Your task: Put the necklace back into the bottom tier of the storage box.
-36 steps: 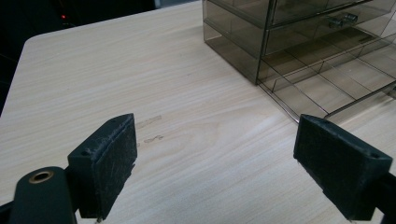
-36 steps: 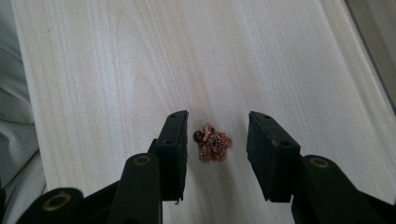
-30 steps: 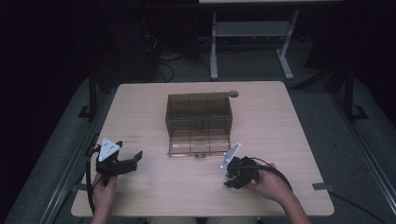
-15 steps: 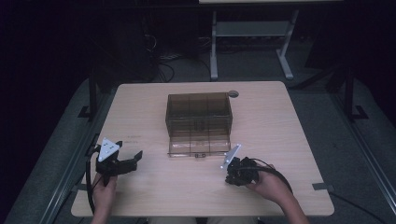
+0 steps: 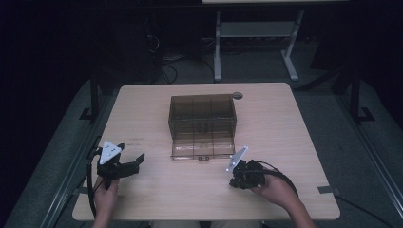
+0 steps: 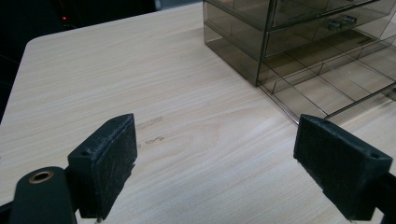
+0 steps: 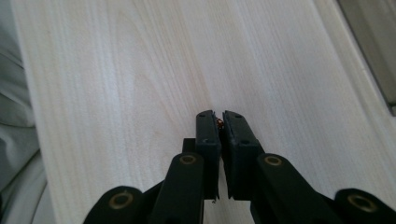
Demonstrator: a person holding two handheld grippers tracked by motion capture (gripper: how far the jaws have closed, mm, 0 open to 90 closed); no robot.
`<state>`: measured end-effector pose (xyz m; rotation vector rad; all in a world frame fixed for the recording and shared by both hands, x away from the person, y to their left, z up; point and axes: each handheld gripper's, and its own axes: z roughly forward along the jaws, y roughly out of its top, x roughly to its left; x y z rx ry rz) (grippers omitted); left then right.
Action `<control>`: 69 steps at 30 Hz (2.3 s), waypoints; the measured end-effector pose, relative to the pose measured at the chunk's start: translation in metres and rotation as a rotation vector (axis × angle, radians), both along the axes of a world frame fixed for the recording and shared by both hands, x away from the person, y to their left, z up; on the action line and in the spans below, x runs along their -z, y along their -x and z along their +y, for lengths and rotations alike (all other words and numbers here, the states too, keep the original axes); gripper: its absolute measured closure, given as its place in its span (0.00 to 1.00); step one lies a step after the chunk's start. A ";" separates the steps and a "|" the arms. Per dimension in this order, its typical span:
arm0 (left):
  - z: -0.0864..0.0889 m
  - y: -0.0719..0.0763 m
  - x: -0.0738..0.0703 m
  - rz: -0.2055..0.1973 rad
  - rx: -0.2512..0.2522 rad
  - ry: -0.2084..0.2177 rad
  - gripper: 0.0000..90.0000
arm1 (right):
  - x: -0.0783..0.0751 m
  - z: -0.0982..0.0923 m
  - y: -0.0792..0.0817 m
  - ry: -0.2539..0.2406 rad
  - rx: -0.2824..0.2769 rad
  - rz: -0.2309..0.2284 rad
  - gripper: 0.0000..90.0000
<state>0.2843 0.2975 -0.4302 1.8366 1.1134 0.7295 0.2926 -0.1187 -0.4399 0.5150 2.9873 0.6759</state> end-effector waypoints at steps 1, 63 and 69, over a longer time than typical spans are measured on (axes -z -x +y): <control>0.000 0.000 0.000 0.000 0.000 -0.001 0.14 | -0.002 -0.001 0.000 -0.007 -0.002 -0.002 0.95; 0.000 0.000 0.000 0.006 -0.002 0.005 0.14 | -0.055 0.005 -0.063 -0.080 0.003 -0.021 0.94; 0.000 0.000 0.001 0.004 -0.002 0.008 0.14 | -0.053 0.006 -0.071 -0.080 0.010 -0.017 0.94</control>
